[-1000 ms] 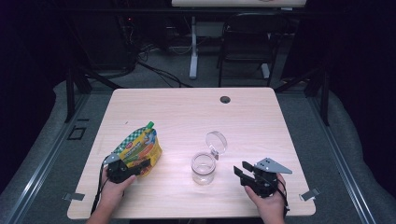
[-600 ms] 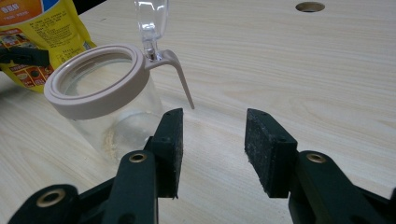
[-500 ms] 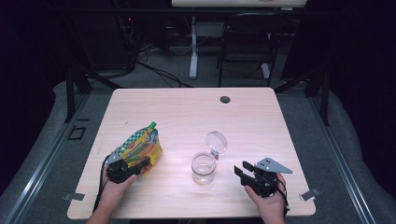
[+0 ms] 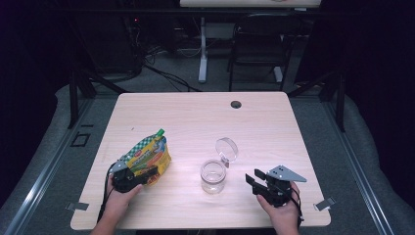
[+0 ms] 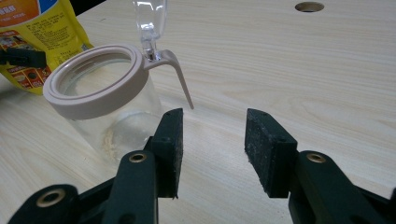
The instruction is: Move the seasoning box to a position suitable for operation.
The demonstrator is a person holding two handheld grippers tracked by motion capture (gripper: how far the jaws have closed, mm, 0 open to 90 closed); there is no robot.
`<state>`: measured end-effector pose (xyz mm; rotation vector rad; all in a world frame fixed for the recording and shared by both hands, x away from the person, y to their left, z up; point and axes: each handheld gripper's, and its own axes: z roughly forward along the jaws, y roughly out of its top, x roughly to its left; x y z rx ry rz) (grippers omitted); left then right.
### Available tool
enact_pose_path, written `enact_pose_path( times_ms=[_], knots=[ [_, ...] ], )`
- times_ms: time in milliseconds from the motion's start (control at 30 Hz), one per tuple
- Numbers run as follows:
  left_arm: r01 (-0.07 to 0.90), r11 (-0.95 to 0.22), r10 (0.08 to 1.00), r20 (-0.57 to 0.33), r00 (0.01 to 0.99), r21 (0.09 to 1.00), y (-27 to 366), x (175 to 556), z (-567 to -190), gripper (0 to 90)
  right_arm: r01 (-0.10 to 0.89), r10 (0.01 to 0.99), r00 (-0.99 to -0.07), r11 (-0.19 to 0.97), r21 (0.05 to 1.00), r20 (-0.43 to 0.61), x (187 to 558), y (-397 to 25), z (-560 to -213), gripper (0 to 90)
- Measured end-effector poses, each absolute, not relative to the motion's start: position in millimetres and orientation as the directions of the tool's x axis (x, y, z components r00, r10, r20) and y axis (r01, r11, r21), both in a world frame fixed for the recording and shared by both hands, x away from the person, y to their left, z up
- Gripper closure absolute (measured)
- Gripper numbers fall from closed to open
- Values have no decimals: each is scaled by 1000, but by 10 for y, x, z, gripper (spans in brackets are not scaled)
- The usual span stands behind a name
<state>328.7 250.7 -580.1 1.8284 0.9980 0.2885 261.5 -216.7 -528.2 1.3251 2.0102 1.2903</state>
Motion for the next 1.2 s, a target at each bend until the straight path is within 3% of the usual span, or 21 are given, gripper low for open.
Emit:
enact_pose_path(
  times_ms=[167, 267, 367, 600, 1200],
  knots=[
    [506, -157, 740, -238, 629, 848, 2510, 3287, -5798, 605, 496, 872, -468, 121, 860, 147, 2618, -2163, -5286, 572],
    [488, -123, 757, -237, 609, 864, 2506, 3285, -5795, 520, 498, 872, -467, 125, 858, 145, 2619, -2161, -5288, 572],
    [482, -122, 756, -233, 611, 868, 2507, 3288, -5791, 493, 498, 872, -467, 122, 858, 148, 2619, -2160, -5290, 571],
    [449, -149, 755, -192, 627, 881, 2484, 3298, -5753, 466, 502, 871, -468, 125, 856, 147, 2621, -2155, -5298, 570],
    [432, -94, 744, -225, 629, 897, 2472, 3331, -5723, 426, 507, 874, -463, 123, 853, 149, 2613, -2153, -5313, 569]
  ],
)
